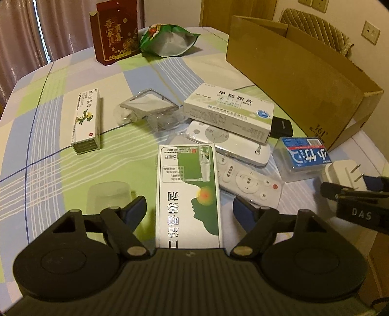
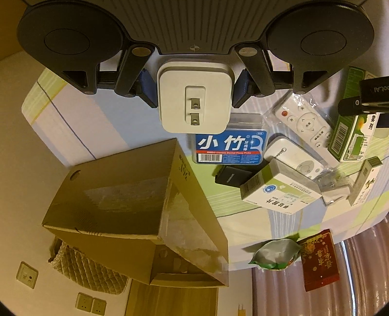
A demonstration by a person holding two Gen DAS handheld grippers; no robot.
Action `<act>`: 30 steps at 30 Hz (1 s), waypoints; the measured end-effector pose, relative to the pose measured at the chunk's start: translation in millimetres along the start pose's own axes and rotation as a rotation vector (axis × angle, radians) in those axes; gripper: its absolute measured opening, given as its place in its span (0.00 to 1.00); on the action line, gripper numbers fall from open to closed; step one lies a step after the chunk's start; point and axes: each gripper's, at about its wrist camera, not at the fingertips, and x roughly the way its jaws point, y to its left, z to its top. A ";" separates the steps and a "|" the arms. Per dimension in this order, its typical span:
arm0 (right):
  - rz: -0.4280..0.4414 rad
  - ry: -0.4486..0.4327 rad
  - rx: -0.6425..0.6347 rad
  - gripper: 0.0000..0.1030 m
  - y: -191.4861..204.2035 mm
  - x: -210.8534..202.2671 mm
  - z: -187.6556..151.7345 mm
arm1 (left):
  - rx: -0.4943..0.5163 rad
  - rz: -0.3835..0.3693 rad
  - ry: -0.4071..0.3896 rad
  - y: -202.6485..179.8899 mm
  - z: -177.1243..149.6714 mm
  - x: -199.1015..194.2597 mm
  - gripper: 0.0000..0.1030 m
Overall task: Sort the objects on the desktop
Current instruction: 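Close the left tool on the green-and-white spray medicine box, then carry the green box into the cardboard box and open the left tool while the right tool carries the plug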
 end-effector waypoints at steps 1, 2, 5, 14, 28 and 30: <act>-0.001 0.000 0.001 0.62 -1.0 0.0 0.2 | 0.005 0.000 0.004 -0.7 -0.2 0.9 0.68; -0.001 0.000 0.002 0.62 -2.0 0.0 0.3 | 0.009 0.000 0.008 -1.4 -0.4 1.9 0.67; -0.002 0.000 0.003 0.62 -3.6 0.3 0.6 | 0.019 0.002 0.021 -3.6 0.1 4.1 0.57; 0.012 -0.026 -0.015 0.62 0.1 -7.7 2.4 | 0.030 0.004 0.014 -2.6 2.9 0.0 0.50; 0.061 -0.137 -0.083 0.62 21.0 -34.0 26.4 | 0.032 -0.005 -0.069 3.7 20.0 -26.3 0.49; 0.067 -0.150 -0.090 0.62 24.3 -37.1 29.3 | 0.029 -0.007 -0.080 5.2 21.1 -30.0 0.49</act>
